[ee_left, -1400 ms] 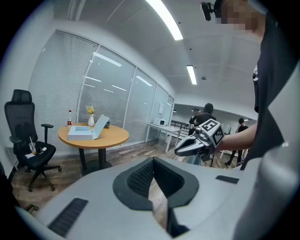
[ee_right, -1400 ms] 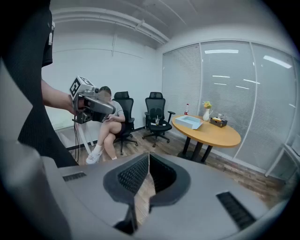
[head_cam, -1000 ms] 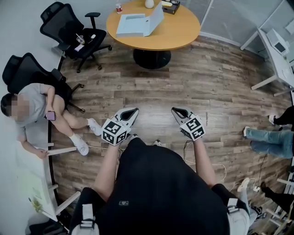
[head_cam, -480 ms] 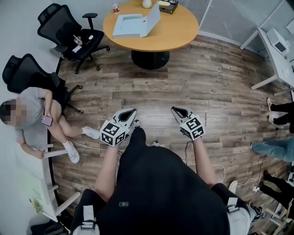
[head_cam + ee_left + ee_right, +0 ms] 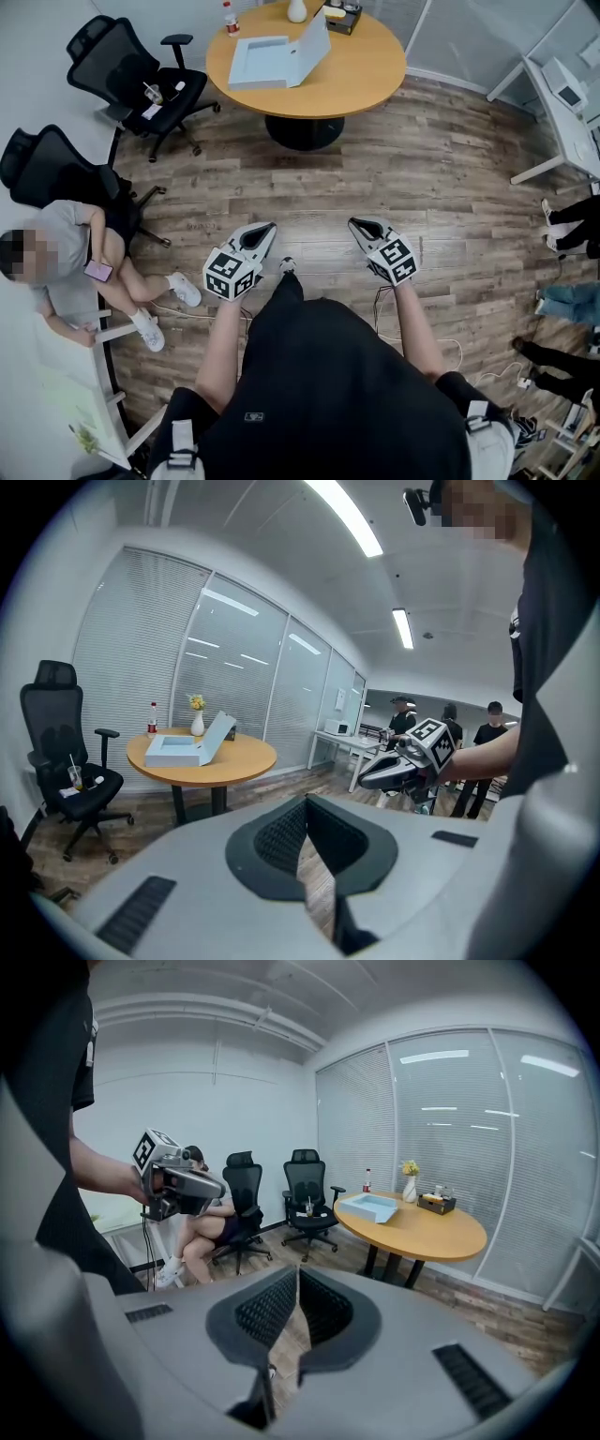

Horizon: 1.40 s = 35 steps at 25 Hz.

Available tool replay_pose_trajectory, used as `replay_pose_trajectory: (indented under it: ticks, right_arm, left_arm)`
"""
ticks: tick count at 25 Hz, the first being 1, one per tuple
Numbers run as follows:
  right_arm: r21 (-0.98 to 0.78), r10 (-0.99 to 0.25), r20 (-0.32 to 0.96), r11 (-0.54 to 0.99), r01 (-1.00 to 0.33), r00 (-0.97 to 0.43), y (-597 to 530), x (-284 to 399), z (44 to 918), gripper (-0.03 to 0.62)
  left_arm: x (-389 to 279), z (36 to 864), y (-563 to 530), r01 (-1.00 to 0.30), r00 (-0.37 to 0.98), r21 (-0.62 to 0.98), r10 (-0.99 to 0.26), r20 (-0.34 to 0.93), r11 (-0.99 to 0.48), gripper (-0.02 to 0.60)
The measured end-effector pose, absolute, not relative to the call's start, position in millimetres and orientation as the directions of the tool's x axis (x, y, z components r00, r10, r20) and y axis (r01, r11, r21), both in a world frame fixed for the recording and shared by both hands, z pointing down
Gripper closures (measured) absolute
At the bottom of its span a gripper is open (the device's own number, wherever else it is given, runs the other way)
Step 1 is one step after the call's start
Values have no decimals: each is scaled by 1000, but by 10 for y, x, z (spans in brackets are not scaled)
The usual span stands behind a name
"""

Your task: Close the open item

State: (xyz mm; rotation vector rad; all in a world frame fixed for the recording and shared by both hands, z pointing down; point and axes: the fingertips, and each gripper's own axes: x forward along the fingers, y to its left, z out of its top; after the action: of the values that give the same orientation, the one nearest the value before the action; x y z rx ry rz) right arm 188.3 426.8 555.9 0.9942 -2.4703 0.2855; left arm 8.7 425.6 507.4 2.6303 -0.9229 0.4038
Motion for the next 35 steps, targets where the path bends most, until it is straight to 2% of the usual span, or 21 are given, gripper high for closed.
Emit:
replay_pose_trajectory:
  ticks: [18, 35]
  right_arm:
    - [6, -640, 505, 673, -740, -579, 3260, 1319, 5532, 586]
    - [22, -688, 497, 620, -785, -529, 2724, 1416, 5508, 586]
  left_arm:
    - [-582, 5164, 3151, -610, 776, 223, -517, 361, -760, 575]
    - [-645, 5184, 2632, -589, 793, 231, -500, 347, -774, 575]
